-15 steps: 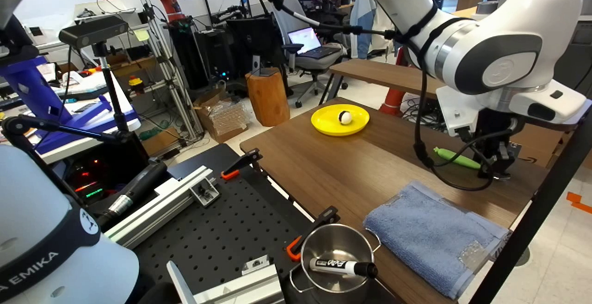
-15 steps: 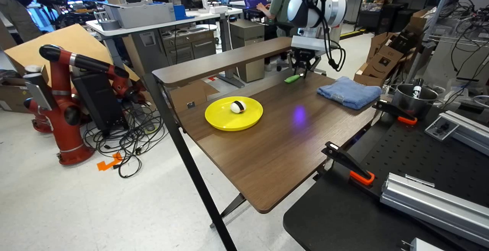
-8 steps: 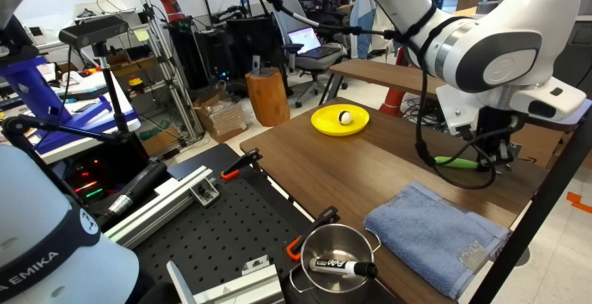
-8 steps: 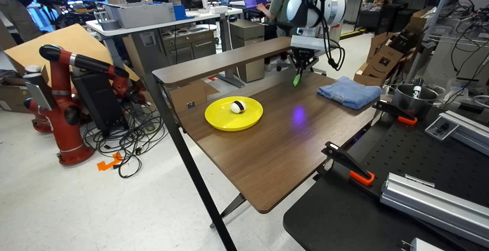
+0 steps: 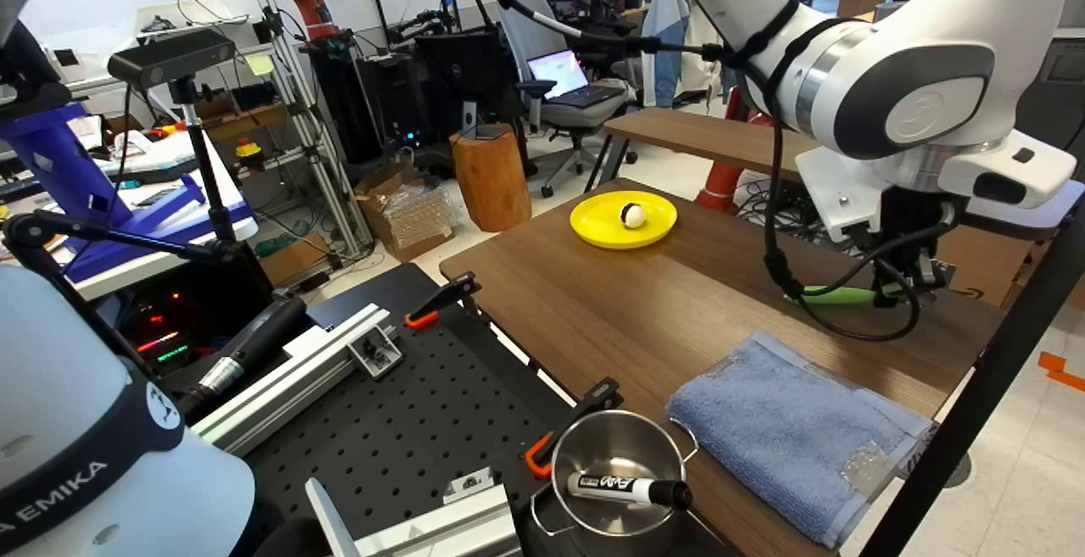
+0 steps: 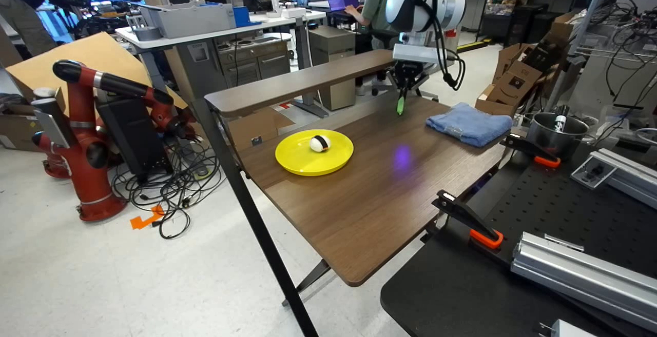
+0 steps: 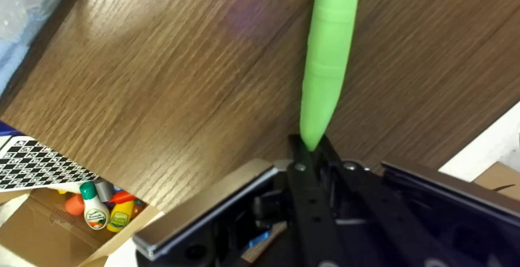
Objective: Move the spoon to the left
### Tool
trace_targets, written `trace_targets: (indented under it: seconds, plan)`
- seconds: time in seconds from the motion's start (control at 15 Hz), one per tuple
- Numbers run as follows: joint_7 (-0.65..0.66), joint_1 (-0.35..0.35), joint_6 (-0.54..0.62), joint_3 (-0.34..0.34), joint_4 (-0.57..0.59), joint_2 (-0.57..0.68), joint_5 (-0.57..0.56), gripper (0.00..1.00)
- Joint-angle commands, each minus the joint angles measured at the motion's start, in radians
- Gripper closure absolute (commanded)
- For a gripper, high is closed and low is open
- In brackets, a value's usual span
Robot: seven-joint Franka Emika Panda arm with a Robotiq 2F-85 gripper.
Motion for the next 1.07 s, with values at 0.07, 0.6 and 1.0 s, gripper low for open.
trace_targets:
  seconds: [0.07,0.6,1.0]
  plan:
    - [-0.126,-0.012,0.018,0.028,-0.179,-0.139,-0.017,0.98]
    - [-0.303,0.024,0.064,0.033,-0.499,-0.371,-0.093,0.98]
    - [-0.343,0.134,0.147,0.005,-0.757,-0.548,-0.315,0.98]
